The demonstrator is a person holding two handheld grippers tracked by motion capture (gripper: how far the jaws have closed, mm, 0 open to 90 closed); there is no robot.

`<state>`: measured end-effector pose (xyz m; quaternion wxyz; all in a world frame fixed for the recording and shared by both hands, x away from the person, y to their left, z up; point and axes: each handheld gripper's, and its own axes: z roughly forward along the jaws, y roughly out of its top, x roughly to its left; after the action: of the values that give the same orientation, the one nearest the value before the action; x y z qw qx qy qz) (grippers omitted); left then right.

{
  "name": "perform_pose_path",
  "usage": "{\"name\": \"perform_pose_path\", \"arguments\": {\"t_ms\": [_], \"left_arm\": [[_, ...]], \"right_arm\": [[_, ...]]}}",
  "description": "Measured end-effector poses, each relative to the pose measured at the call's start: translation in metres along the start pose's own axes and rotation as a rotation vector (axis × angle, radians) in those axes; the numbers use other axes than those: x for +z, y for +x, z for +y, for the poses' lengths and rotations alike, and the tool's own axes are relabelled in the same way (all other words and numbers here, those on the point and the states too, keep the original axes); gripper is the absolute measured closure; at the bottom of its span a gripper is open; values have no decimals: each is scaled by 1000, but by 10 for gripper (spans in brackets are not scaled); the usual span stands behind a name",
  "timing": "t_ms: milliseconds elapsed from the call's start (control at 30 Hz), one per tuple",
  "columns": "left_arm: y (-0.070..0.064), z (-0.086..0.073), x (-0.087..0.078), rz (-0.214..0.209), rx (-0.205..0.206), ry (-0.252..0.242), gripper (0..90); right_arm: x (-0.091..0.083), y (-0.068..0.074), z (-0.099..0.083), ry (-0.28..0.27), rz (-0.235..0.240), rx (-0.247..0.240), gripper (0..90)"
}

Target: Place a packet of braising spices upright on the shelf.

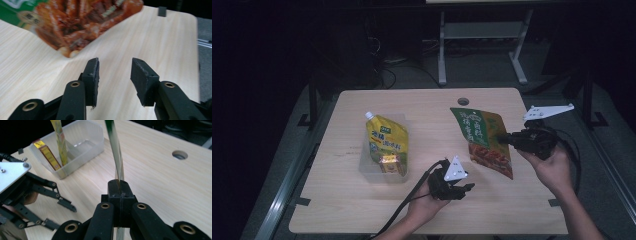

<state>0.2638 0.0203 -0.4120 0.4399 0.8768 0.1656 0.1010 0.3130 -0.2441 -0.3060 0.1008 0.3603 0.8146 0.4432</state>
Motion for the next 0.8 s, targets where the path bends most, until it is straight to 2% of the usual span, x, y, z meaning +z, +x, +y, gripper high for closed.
{"name": "perform_pose_path", "arguments": {"t_ms": [233, 400, 433, 800], "left_arm": [[-4, -12, -18, -10, -7, -10, 527], [-6, -20, -30, -9, -2, -23, 510], [-7, -23, -32, -12, -15, -34, 502], [-8, -36, -50, -12, -26, -56, 466]], "right_arm": [[3, 9, 18, -47, 77, -16, 900], [7, 19, 33, -62, 92, -54, 900], [8, 21, 36, -65, 95, -59, 900], [24, 39, 70, -104, 163, -113, 900]]}}
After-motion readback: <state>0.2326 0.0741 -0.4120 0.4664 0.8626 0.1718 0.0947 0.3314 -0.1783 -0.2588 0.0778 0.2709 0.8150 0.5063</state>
